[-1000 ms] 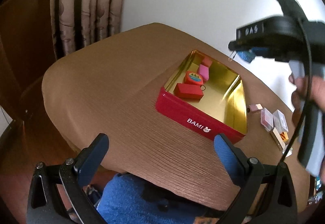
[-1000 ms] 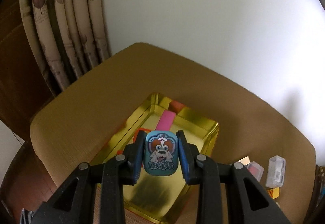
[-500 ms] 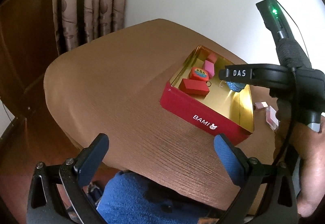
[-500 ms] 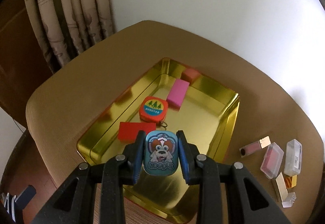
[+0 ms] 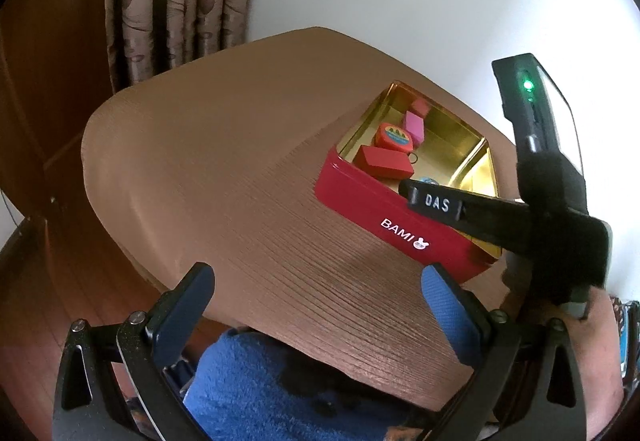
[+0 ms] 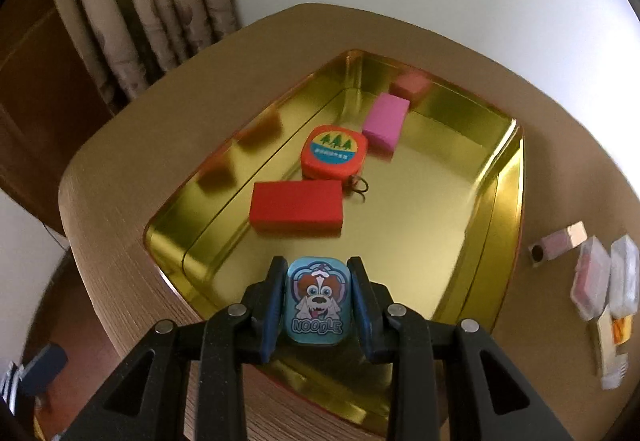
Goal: Organize rigid objects
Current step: 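Open the right tool to drop the blue tin into the tray, then reach the left tool to the clear plastic box and grasp it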
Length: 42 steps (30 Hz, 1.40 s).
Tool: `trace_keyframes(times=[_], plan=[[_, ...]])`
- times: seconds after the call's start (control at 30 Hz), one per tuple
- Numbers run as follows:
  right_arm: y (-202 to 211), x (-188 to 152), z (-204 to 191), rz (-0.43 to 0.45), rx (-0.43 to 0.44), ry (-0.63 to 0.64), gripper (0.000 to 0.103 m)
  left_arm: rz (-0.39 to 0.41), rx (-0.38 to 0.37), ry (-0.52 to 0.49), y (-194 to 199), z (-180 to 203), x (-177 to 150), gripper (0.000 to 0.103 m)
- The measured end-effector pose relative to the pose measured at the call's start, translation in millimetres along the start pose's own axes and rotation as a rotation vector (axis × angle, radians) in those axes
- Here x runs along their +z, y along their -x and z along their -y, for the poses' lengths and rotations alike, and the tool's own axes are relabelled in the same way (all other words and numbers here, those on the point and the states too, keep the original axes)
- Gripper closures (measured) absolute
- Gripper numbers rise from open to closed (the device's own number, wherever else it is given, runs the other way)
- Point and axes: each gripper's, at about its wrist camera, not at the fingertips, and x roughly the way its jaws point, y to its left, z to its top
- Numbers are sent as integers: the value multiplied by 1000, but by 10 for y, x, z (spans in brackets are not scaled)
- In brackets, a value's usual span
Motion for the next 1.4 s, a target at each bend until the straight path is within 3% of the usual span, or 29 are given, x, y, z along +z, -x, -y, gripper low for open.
trace_keyframes(times=[0.13,0.5,0.57,0.7,0.8,0.93,1.0,1.13,1.2,1.3,1.4], plan=[[-135,-47,125,-38,26,-65,72,-3,-3,-4,-16,4,-12,1],[-84,-81,166,1,73,-77,71,15,7,-25,-28,20,26,1],[68,-101,206,47,89,-73,64,27,13,-28,-16,17,21,1],[721,-354,575,219,124,-113,61,57,-31,-40,34,47,12,1],[1116,-773,1159,276,51,-196,40,78,-110,-112,68,207,-33,1],[1404,-1576,2014,232,-179,-295,37,129,-219,-313,155,718,-215,1],[1535,-1953,2403,209,-223,-389,37,119,-264,-415,147,995,-331,1],[1769,-2518,2876,213,-222,-540,37,115,-336,-580,18,1687,-477,1],[1797,-2633,3021,211,-177,-621,37,102,-355,-621,-110,2087,-480,1],[1918,-2534,3157,247,-101,-714,37,81,-370,-675,-276,2688,-462,1],[2157,-2411,3070,328,-87,-651,37,98,-337,-716,-500,3253,-413,1]])
